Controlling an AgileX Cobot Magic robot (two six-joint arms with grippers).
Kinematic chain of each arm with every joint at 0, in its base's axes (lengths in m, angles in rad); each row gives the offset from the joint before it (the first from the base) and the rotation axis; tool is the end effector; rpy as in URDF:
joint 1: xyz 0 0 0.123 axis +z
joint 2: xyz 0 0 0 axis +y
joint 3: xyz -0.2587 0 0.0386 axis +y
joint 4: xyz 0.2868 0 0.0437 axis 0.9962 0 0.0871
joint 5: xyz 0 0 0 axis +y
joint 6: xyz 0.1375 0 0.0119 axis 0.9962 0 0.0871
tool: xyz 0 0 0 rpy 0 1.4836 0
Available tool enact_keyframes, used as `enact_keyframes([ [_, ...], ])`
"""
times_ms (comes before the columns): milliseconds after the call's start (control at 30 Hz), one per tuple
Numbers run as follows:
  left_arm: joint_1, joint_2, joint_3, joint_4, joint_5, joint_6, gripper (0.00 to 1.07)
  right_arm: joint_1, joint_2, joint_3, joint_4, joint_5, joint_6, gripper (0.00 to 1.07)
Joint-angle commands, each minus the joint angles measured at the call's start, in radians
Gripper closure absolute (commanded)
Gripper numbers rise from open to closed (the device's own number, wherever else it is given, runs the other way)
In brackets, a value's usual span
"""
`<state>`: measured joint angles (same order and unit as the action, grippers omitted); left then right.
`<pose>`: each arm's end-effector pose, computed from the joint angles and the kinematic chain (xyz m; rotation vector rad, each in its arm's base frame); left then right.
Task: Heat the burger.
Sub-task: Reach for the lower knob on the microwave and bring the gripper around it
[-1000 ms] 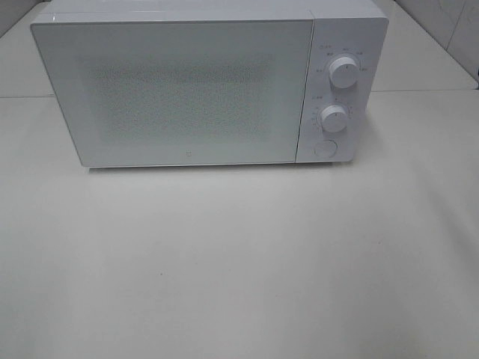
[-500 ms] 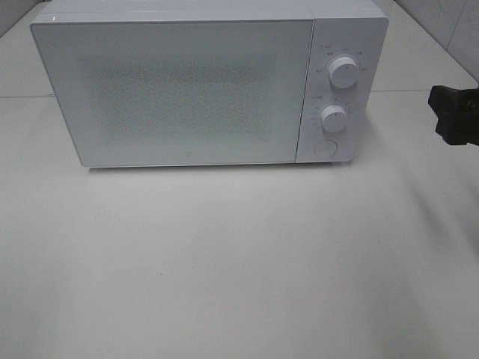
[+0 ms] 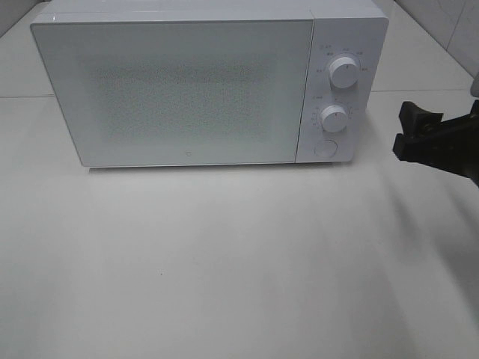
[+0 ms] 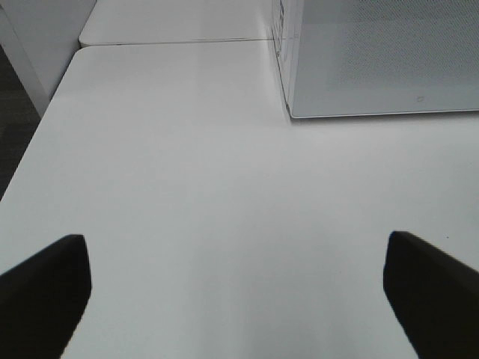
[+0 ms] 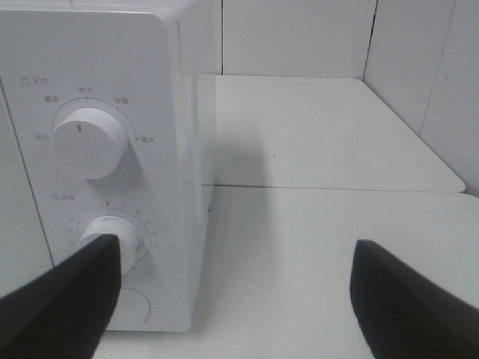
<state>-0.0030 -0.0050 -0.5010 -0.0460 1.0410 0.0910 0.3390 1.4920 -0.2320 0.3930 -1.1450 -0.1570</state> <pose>0.0951 -0.0058 0.2778 0.0965 2.0155 0.0011 0.2768 0.0466 0.1166 0.0081 1.6255 -0.0197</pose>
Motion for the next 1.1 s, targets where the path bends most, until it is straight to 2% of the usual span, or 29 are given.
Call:
enact_keyframes([
  [33, 0.002, -0.021, 0.003, -0.003, -0.006, -0.005, 0.06, 0.092, 0.05, 0.0, 0.086, -0.092, -0.012, 0.28],
  [67, 0.002, -0.021, 0.003, -0.003, -0.006, -0.005, 0.06, 0.092, 0.05, 0.0, 0.086, -0.092, -0.012, 0.28],
  [133, 0.002, -0.021, 0.003, -0.003, -0.006, -0.005, 0.06, 0.159, 0.087, -0.012, 0.167, -0.116, -0.013, 0.27],
  [167, 0.002, -0.021, 0.003, -0.003, -0.006, -0.005, 0.06, 0.159, 0.087, -0.012, 0.167, -0.116, -0.013, 0.27],
  [233, 0.002, -0.021, 0.003, -0.003, -0.006, -0.005, 0.06, 0.224, 0.134, -0.031, 0.234, -0.148, -0.018, 0.27],
  [300, 0.002, -0.021, 0.003, -0.003, -0.006, -0.005, 0.06, 0.239, 0.147, -0.04, 0.249, -0.153, -0.018, 0.27],
  [333, 0.002, -0.021, 0.003, -0.003, -0.006, -0.005, 0.06, 0.274, 0.177, -0.063, 0.286, -0.162, -0.018, 0.27],
  [600, 0.002, -0.02, 0.003, -0.003, -0.006, -0.005, 0.06, 0.372, 0.265, -0.166, 0.418, -0.197, -0.064, 0.29],
  [967, 0.002, -0.02, 0.003, -0.003, -0.006, -0.005, 0.06, 0.388, 0.36, -0.253, 0.415, -0.249, -0.116, 0.3],
  [1100, 0.002, -0.02, 0.003, -0.003, -0.006, -0.005, 0.06, 0.354, 0.394, -0.302, 0.408, -0.245, -0.128, 0.31],
])
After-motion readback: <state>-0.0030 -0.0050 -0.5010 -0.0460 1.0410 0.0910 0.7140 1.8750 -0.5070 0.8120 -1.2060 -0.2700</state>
